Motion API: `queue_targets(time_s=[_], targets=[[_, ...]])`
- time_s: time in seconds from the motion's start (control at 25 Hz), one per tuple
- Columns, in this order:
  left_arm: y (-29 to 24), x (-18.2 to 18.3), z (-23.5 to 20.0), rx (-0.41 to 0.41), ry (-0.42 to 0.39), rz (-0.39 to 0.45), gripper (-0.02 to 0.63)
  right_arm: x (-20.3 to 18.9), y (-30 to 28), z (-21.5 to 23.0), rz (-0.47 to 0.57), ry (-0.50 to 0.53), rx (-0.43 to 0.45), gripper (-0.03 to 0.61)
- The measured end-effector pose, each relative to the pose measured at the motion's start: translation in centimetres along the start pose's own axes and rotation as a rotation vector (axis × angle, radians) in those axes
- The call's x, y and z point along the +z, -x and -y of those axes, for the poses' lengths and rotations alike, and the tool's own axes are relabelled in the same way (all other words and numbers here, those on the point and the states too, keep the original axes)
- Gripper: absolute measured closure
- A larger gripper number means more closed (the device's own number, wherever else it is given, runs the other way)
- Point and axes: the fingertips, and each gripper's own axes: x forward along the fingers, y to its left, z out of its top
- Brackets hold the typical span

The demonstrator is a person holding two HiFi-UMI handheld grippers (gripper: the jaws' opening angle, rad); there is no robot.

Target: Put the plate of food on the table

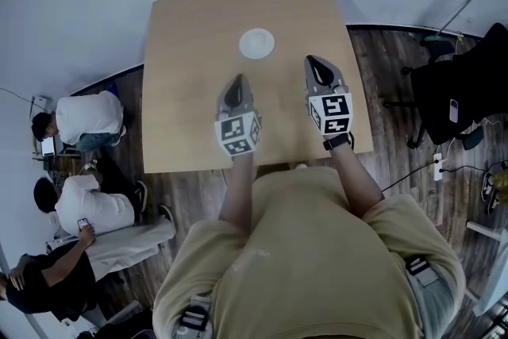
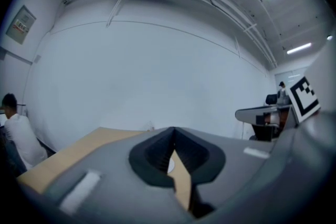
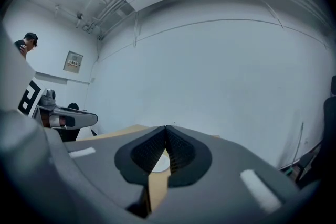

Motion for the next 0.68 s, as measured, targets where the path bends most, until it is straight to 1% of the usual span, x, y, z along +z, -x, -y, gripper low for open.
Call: queue_targets(time_s=[0.12,0.4,0.52,0.68], targets=[[0.6,0.3,-0.1,-0.001,-0.009,0.008,0.614,-0.1,0.3,-0.4,-0.011,0.010,0.010,0.574],[1.3,0.1,0.2,-0.001,0.000,0.019,0.614,-0.7,1.1,-0.7,-0.025,0.008,0.013,0.572],[1.5,0.1,0.4,-0.004,0.015,0.023,0.614,-1.0,1.2,-0.8,-0.035,0.005,0.015,0.574],[2.0,-0.7,0.2,-0.001,0.048,0.014,0.614,-2.6,1.0,-1.7,-0.064,-0.020,0.032,0.572]])
